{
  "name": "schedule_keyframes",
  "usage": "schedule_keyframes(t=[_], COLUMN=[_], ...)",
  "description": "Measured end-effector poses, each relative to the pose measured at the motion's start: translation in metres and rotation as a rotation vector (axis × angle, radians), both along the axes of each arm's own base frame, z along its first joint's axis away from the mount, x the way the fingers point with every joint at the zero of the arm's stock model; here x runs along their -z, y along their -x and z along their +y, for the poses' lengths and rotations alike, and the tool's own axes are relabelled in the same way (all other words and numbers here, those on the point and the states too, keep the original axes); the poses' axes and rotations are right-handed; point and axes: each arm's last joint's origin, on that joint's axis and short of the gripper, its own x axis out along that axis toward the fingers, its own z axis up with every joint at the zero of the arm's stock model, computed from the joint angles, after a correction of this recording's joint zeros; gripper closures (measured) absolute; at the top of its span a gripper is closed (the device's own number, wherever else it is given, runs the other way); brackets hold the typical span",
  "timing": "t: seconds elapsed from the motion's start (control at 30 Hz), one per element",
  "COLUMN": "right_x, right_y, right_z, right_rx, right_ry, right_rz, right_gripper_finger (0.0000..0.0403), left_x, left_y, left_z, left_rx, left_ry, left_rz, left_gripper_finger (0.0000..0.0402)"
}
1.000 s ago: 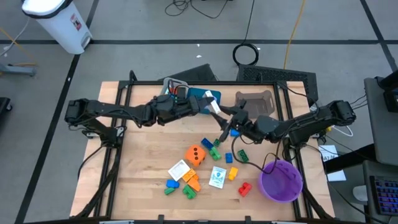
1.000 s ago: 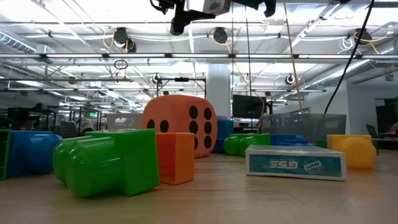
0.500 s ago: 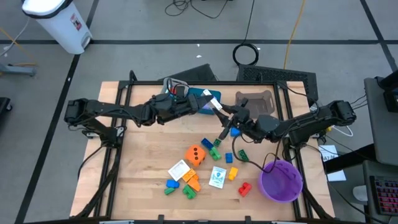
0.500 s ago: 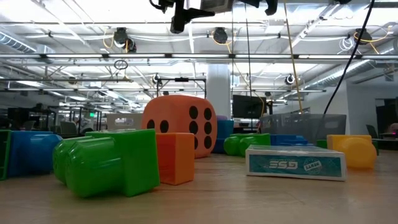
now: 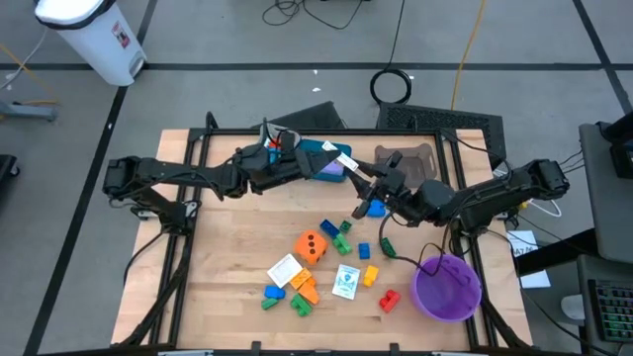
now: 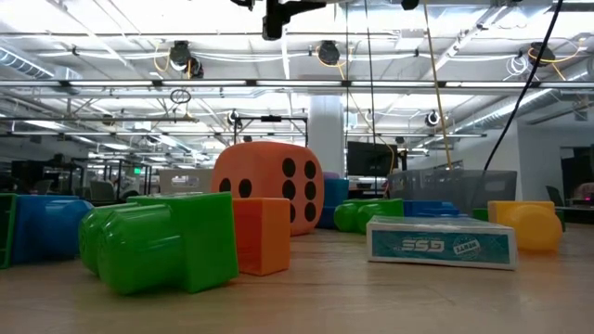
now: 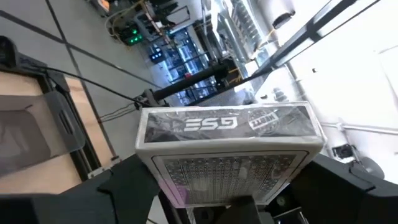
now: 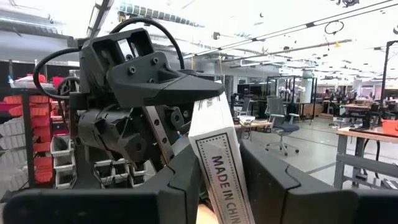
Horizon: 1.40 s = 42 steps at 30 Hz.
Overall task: Pick & Place Toys
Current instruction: Put the black deck of cards into the black bin
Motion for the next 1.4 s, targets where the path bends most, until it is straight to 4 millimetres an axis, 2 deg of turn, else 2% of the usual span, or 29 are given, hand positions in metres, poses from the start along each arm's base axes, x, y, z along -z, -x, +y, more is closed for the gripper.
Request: schedule_keyframes(t=[0.37, 0.63, 0.83, 1.1, 1.27, 1.4], right_x=[0.001, -0.001, -0.007, -0.020, -0.035, -0.042], right_y=[0.000, 0.001, 0.006, 0.018, 0.037, 0.053], right_z=[0.000, -0.001, -0.005, -0.010, -0.014, -0.018], right_rx=[0.006, 0.010, 0.038, 0.063, 0.119, 0.189], right_ry=[-0.013, -0.022, 0.020, 0.040, 0.085, 0.086], right_rz=[0.008, -0.011, -0.013, -0.042, -0.051, 0.021], right_gripper_finger=[0.0308, 0.0309, 0.0333, 0.0333, 0.0333, 0.0336], left_x=[0.001, 0.001, 0.000, 0.000, 0.000, 0.000], left_y=[0.000, 0.000, 0.000, 0.000, -0.001, -0.001], left_z=[0.004, 0.002, 0.002, 0.001, 0.000, -0.002], left_rx=[0.039, 0.054, 0.078, 0.088, 0.144, 0.192], left_ry=[-0.001, -0.021, -0.064, -0.105, -0.115, -0.117], left_rz=[0.006, 0.016, 0.020, 0.028, 0.024, 0.021], left_gripper_finger=[0.0075, 0.0025, 0.0006, 0.0005, 0.0005, 0.0005])
